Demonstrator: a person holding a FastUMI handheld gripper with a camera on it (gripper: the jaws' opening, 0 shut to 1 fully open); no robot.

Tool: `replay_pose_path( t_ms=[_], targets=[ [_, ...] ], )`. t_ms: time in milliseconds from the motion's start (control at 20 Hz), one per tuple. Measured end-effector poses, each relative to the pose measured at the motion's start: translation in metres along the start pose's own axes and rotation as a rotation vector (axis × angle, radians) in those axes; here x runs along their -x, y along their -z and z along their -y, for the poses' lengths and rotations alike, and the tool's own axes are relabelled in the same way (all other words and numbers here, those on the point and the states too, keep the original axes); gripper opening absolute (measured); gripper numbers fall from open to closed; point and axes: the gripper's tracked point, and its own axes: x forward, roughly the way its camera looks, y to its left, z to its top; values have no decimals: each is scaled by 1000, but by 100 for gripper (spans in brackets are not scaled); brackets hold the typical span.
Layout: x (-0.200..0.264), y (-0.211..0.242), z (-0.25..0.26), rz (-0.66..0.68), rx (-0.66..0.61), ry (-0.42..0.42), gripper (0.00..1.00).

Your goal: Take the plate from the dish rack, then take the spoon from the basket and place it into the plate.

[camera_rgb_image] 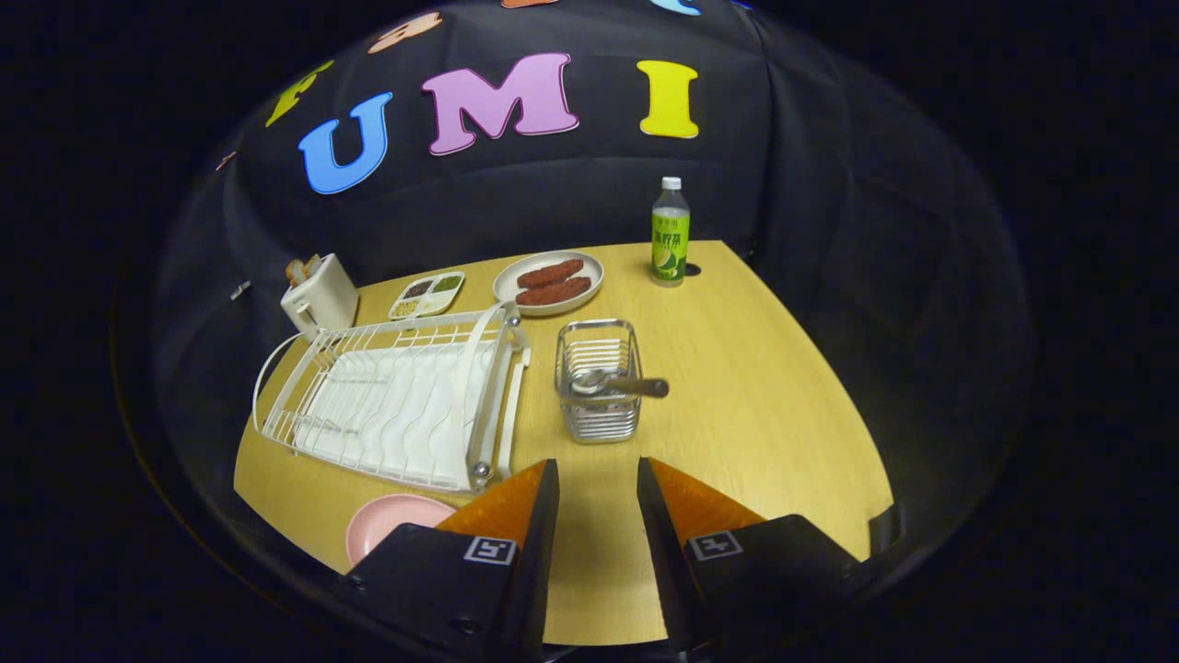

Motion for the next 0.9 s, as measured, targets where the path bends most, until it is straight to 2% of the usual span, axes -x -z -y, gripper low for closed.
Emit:
replay_pose_path(
  t_ms=[150, 300, 350, 650, 700, 900],
  targets=[
    [-21, -23, 22, 3, 19, 22, 53],
    [-44, -27, 26, -24, 52, 14, 53],
    [-50, -28, 24, -26, 70, 5, 45],
    [-78, -18, 10, -37, 208, -13, 40],
    [-79, -17, 6, -35, 216, -21, 33],
    [-78, -13, -10, -30, 222, -88, 19]
  ],
)
